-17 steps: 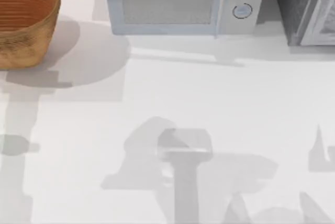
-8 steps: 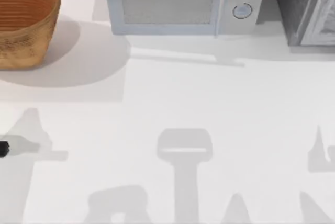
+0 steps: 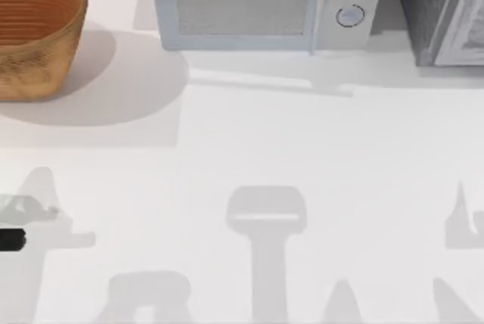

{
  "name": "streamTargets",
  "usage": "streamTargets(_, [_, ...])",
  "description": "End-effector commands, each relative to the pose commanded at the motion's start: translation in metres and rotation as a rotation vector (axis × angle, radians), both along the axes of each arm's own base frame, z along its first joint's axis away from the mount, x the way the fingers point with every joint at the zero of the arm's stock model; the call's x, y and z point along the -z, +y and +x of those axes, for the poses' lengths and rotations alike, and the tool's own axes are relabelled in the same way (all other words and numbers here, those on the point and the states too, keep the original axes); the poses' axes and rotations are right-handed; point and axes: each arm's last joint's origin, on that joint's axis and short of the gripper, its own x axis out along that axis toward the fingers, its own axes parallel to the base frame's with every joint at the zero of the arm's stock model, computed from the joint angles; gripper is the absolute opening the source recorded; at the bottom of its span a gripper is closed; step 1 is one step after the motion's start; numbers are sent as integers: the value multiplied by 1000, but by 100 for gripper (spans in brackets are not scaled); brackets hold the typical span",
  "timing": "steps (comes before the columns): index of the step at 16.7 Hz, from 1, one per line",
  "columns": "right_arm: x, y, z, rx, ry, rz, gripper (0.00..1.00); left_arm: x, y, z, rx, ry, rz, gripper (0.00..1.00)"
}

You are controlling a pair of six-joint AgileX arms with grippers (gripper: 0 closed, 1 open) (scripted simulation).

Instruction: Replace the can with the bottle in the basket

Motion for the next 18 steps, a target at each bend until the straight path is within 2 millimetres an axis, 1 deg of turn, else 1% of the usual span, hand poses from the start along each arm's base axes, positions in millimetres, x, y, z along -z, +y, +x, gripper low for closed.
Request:
streamTargets(7, [0, 0, 0, 0, 0, 0, 100, -2, 0, 3, 11, 29, 1, 0])
streamTargets(9, [0, 0, 0, 0, 0, 0, 100, -9, -1, 7, 42, 48, -1, 0])
streamTargets(11, [0, 0, 0, 0, 0, 0, 100, -20, -4, 14, 94, 61, -2, 0])
streamTargets(13, [0, 0, 0, 0, 0, 0, 100, -35, -8, 24, 167, 66, -3, 0])
streamTargets(15, [0, 0, 0, 0, 0, 0, 100, -51, -13, 40, 259, 63, -3, 0])
streamTargets(18, [0, 0, 0, 0, 0, 0, 100, -75, -25, 74, 423, 49, -2, 0])
